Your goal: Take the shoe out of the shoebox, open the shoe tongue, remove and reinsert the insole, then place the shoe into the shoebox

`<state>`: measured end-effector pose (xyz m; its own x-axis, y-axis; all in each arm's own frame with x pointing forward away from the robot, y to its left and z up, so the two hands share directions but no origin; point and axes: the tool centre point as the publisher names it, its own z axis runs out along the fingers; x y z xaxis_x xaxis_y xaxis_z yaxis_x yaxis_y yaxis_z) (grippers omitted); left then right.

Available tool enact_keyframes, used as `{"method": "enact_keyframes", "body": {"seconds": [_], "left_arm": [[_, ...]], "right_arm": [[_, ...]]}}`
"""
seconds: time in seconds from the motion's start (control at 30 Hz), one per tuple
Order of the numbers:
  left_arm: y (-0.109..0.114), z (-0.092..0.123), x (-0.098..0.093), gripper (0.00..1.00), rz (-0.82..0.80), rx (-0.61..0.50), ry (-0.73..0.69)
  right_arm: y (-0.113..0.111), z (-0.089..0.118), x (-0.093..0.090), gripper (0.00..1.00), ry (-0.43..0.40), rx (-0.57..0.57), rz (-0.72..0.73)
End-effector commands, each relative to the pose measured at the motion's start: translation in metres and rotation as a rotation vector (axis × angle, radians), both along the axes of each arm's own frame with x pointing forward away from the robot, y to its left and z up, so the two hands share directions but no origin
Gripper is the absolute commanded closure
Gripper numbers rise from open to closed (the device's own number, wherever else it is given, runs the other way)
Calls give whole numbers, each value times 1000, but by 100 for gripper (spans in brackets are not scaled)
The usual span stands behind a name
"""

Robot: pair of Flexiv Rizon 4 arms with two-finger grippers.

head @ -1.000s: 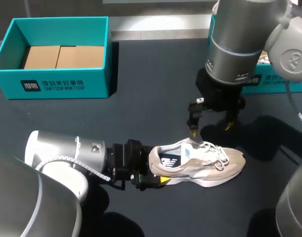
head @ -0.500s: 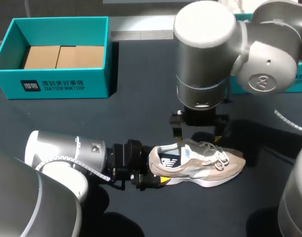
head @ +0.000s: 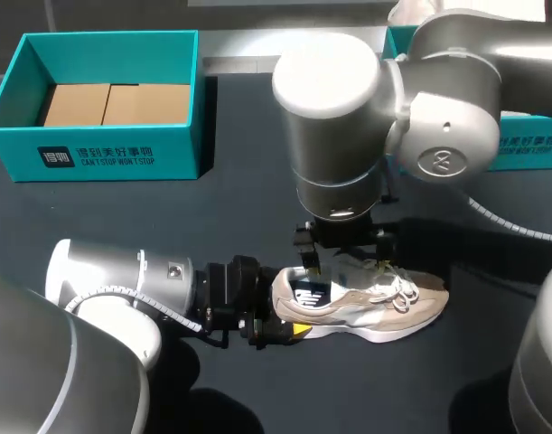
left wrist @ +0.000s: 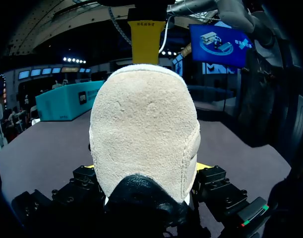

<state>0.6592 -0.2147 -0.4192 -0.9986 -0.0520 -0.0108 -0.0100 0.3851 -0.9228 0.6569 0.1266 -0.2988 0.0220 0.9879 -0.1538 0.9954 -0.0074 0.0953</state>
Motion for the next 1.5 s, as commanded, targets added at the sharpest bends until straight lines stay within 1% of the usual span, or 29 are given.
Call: {"method": "enact_keyframes", "body": {"seconds": [0.03,0.2,0.3,0.37,0.43,0.6,0.63,0.7,0.8,0.97,1.0,1.03,1.1,1.23,1.3,1.37,1.43,1.5], "left_arm": [[-2,-1,0,100,0,2,0],[-2,-1,0,100,0,2,0],[-2,-1,0,100,0,2,0],[-2,-1,0,100,0,2,0],[-2,-1,0,100,0,2,0],[-2,-1,0,100,0,2,0],[-2,-1,0,100,0,2,0],[-2,-1,0,100,0,2,0],[-2,-1,0,100,0,2,0],[-2,-1,0,100,0,2,0],[-2,-1,0,100,0,2,0],[-2,-1,0,100,0,2,0],[-2,-1,0,100,0,2,0],[-2,-1,0,100,0,2,0],[-2,-1,0,100,0,2,0],[-2,-1,0,100,0,2,0],[-2,-1,0,100,0,2,0],[-2,-1,0,100,0,2,0]], "right_arm": [[16,-11,2,0,-5,-48,-3],[20,-23,3,0,1,-73,-1],[19,-31,3,0,0,-109,5],[17,-35,3,0,-15,-144,10],[12,-39,3,0,-11,-161,8],[-3,-43,3,0,-34,-228,7],[-6,-44,3,0,-21,-236,8],[-13,-47,3,0,-30,-263,3],[-23,-51,-1,0,-19,-290,3],[-36,-59,-6,1,2,-312,-16],[-39,-59,-7,26,5,-312,-21],[-41,-59,-8,39,6,-313,-23],[-44,-57,-9,51,8,-313,-29],[-48,-56,-12,70,21,-309,-43],[-50,-55,-12,72,30,-300,-47],[-53,-53,-11,76,43,-282,-56],[-55,-51,-9,86,68,-242,-68],[-57,-49,-7,85,78,-233,-72]]}}
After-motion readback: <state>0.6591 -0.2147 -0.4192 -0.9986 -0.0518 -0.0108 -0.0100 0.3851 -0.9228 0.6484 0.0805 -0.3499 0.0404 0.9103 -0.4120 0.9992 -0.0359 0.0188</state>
